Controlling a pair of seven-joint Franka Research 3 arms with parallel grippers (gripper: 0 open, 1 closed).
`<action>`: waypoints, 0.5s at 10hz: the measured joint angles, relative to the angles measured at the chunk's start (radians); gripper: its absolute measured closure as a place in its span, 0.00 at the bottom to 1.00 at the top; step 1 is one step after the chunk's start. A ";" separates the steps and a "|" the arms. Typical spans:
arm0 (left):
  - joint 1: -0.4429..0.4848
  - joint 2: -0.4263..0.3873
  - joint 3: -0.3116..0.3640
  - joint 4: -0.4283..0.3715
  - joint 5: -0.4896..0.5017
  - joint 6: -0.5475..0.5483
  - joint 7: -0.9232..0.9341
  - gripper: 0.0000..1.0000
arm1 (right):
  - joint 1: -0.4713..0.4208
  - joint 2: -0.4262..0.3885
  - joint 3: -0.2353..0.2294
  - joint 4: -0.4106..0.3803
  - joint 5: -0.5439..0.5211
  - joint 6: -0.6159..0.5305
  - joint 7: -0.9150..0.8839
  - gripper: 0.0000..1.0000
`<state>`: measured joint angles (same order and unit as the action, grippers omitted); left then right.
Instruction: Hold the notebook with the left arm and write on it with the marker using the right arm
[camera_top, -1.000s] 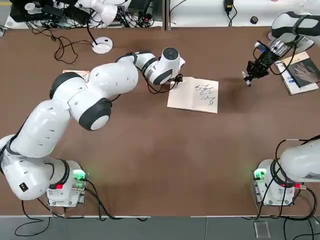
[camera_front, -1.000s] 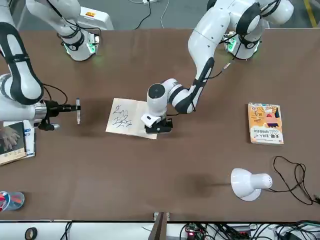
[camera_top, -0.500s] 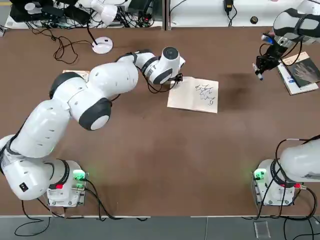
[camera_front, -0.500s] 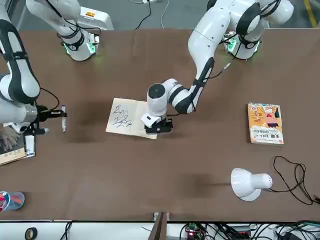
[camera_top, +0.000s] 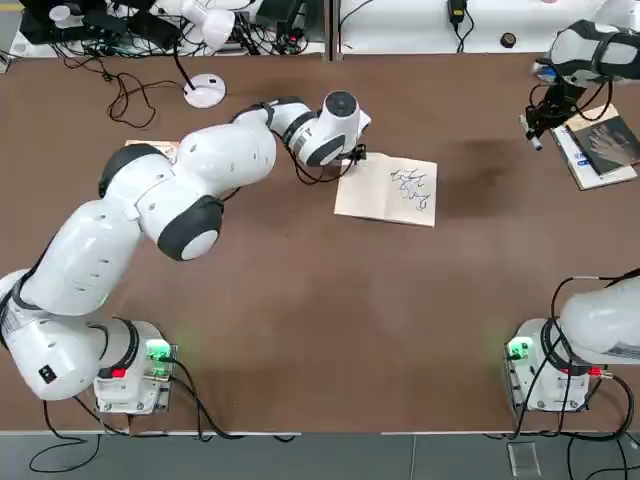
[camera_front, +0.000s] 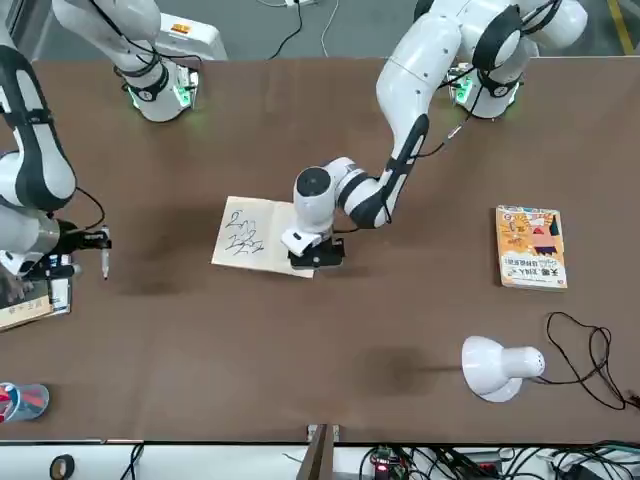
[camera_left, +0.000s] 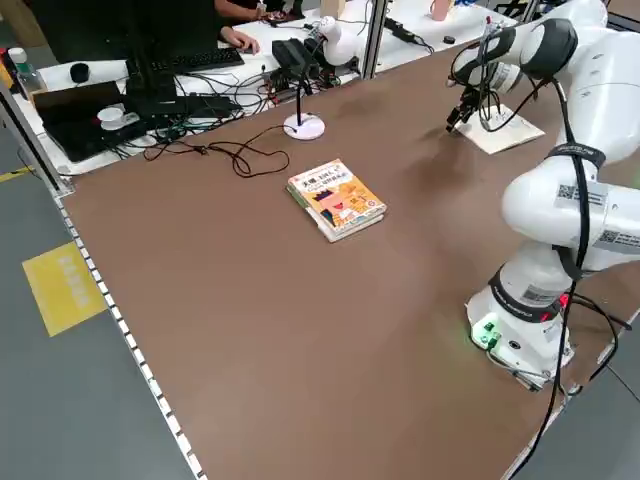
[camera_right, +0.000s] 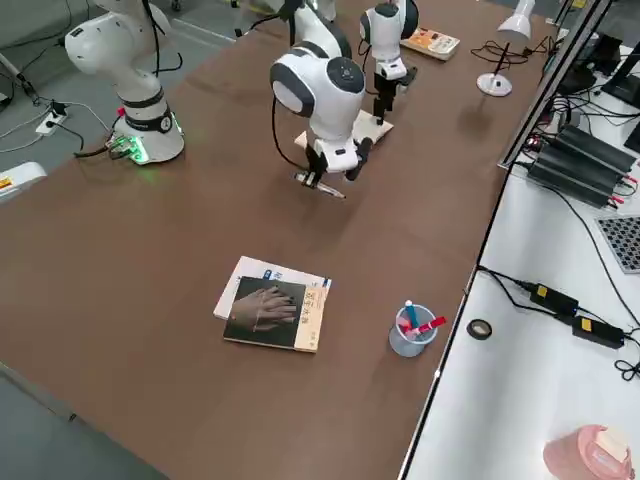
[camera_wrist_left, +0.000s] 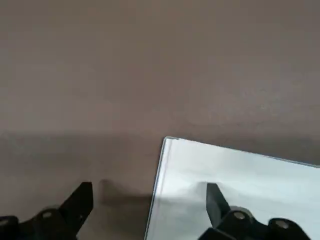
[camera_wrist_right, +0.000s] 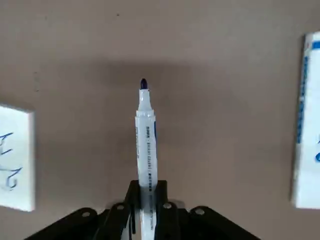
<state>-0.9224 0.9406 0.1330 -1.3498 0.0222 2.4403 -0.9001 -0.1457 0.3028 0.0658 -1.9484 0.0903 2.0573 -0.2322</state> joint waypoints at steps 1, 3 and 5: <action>0.000 0.000 0.000 0.004 0.000 0.000 0.000 0.00 | 0.000 0.015 0.000 0.006 -0.008 0.032 -0.001 0.83; 0.002 -0.004 0.002 0.014 0.000 0.000 0.000 0.00 | -0.001 0.050 0.000 0.009 -0.020 0.100 -0.001 0.83; 0.005 -0.021 0.006 0.020 0.000 -0.014 0.026 0.00 | -0.001 0.088 0.000 0.011 -0.025 0.167 -0.003 0.83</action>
<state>-0.9169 0.9198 0.1387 -1.3303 0.0223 2.4258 -0.8743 -0.1470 0.3905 0.0656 -1.9374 0.0649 2.2239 -0.2353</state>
